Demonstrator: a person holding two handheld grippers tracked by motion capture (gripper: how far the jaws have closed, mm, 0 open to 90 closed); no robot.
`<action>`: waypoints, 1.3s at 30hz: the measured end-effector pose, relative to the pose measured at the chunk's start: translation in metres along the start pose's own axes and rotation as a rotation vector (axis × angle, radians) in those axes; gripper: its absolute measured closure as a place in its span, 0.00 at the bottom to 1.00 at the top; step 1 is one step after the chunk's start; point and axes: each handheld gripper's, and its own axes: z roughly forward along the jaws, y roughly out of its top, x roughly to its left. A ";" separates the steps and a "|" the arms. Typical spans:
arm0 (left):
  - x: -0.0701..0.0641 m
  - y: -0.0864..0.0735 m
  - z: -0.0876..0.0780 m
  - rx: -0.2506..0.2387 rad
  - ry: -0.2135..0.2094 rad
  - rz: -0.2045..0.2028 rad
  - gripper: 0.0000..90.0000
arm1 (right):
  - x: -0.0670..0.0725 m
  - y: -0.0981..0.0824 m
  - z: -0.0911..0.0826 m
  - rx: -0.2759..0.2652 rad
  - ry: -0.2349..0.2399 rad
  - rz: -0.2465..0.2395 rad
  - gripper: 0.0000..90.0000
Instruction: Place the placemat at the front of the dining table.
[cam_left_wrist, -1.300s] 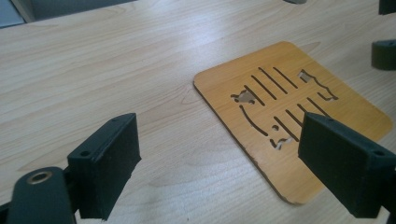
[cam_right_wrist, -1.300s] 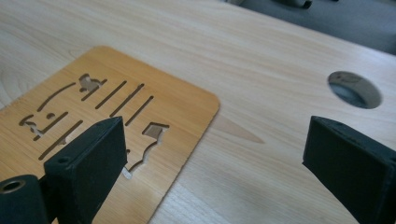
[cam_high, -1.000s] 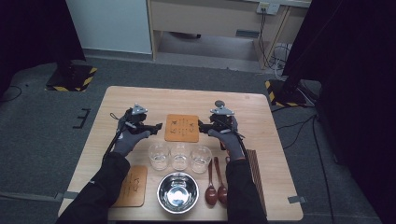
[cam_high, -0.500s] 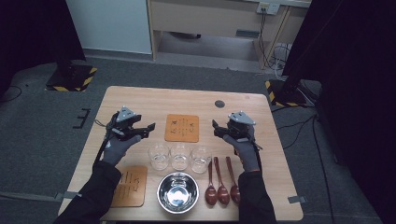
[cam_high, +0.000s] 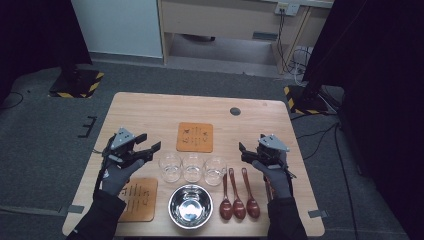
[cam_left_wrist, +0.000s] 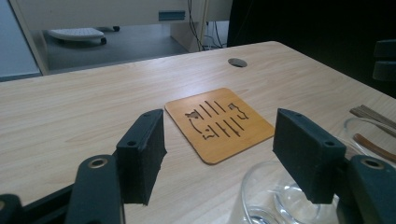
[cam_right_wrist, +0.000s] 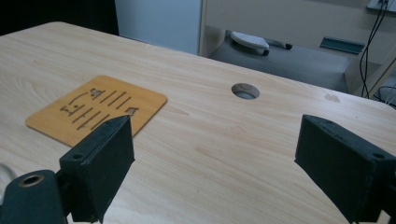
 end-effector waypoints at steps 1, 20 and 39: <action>-0.002 -0.002 -0.002 0.001 -0.003 0.000 0.37 | -0.001 -0.002 -0.003 -0.004 0.000 0.002 0.13; -0.041 -0.032 -0.021 0.015 -0.027 0.008 0.31 | -0.023 -0.031 -0.029 0.007 -0.027 0.046 0.12; -0.074 -0.045 -0.024 0.080 -0.158 0.054 0.30 | -0.032 -0.043 -0.032 0.046 -0.054 0.055 0.12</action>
